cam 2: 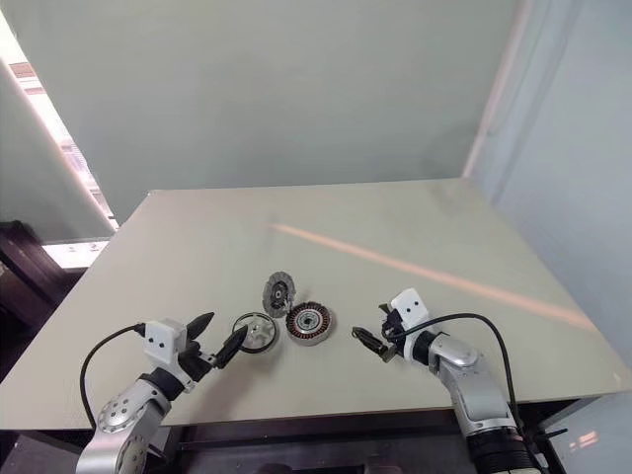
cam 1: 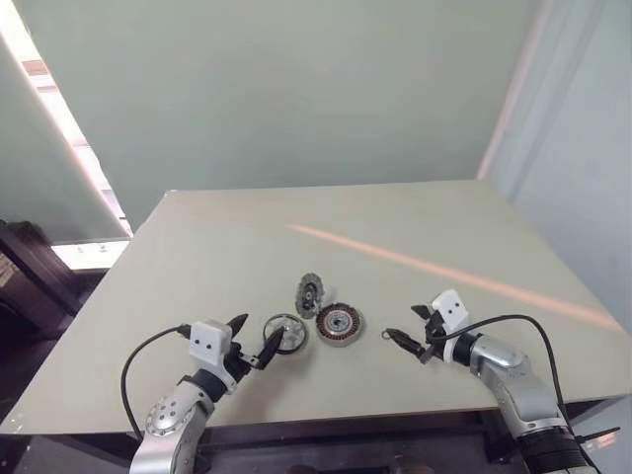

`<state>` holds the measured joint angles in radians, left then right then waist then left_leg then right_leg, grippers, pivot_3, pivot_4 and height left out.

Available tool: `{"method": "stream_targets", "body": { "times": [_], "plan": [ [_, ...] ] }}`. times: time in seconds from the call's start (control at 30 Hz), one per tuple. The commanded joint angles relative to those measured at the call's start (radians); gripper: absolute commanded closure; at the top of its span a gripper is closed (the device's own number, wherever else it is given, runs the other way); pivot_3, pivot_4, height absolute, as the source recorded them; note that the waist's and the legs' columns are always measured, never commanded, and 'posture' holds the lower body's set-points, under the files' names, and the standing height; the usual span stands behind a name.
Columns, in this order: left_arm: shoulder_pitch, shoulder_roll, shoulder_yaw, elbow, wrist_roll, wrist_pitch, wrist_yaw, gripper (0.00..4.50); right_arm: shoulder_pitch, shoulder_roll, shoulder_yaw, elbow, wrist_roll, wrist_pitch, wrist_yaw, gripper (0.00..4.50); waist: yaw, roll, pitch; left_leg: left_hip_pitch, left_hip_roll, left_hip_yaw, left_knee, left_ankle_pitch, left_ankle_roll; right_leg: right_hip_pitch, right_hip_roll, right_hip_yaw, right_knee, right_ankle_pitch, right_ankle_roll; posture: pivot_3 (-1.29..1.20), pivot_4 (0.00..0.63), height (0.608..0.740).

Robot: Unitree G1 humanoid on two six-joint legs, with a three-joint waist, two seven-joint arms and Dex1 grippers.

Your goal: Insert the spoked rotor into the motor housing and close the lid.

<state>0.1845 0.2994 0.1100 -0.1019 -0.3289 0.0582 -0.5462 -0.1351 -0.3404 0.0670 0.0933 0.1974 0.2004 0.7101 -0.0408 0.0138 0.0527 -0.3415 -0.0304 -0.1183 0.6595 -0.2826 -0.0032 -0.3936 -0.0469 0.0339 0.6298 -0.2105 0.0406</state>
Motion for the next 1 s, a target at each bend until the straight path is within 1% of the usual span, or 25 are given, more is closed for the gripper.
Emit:
{"method": "stream_targets", "body": {
  "times": [0.03,0.27,0.4,0.63,0.73,1.0],
  "plan": [
    [-0.017,0.003,-0.002,-0.014,-0.009,-0.005,-0.013,0.03,-0.003,-0.011,-0.013,-0.057,0.020,0.024,-0.004,0.00,0.000,0.000,0.000,0.000,0.000,0.000,0.000,0.000,0.000,0.000,0.000,0.000,0.000,0.000,0.000,0.00,0.000,0.740],
    [-0.038,0.006,-0.012,-0.006,-0.015,0.008,-0.033,0.03,0.007,-0.029,-0.005,-0.112,0.024,0.141,-0.003,0.00,0.001,0.000,0.000,0.000,0.000,0.000,0.000,0.000,0.000,0.000,0.000,0.000,0.000,0.000,0.000,0.00,0.000,0.740],
    [-0.022,0.038,-0.043,-0.035,-0.029,0.078,-0.087,0.03,0.001,-0.021,-0.005,-0.121,0.045,0.237,-0.017,0.00,-0.001,0.000,0.000,0.000,0.000,0.000,0.000,0.000,0.000,0.000,0.000,0.000,0.000,0.000,0.000,0.00,0.000,0.740],
    [-0.002,0.092,-0.082,-0.074,-0.041,0.174,-0.157,0.03,-0.033,-0.003,0.021,-0.054,-0.003,0.195,-0.052,0.00,-0.003,0.000,0.001,0.000,0.001,0.000,0.000,0.000,0.000,-0.001,0.000,0.000,0.000,0.000,0.000,0.00,0.000,0.740],
    [-0.004,0.110,-0.109,-0.081,-0.038,0.201,-0.186,0.03,-0.071,0.025,0.033,0.014,-0.011,0.172,-0.059,0.00,-0.004,0.000,0.001,0.000,0.001,0.001,0.000,0.000,0.000,-0.001,0.000,0.000,0.000,0.000,0.000,0.00,0.000,0.740],
    [-0.001,0.122,-0.130,-0.082,-0.032,0.208,-0.212,0.03,-0.116,0.056,0.059,0.140,-0.039,0.097,-0.051,0.00,-0.003,0.000,0.001,0.000,0.001,0.001,-0.003,0.000,0.000,-0.002,0.001,0.001,0.000,0.000,0.000,0.00,0.000,0.740]
  ]
}}
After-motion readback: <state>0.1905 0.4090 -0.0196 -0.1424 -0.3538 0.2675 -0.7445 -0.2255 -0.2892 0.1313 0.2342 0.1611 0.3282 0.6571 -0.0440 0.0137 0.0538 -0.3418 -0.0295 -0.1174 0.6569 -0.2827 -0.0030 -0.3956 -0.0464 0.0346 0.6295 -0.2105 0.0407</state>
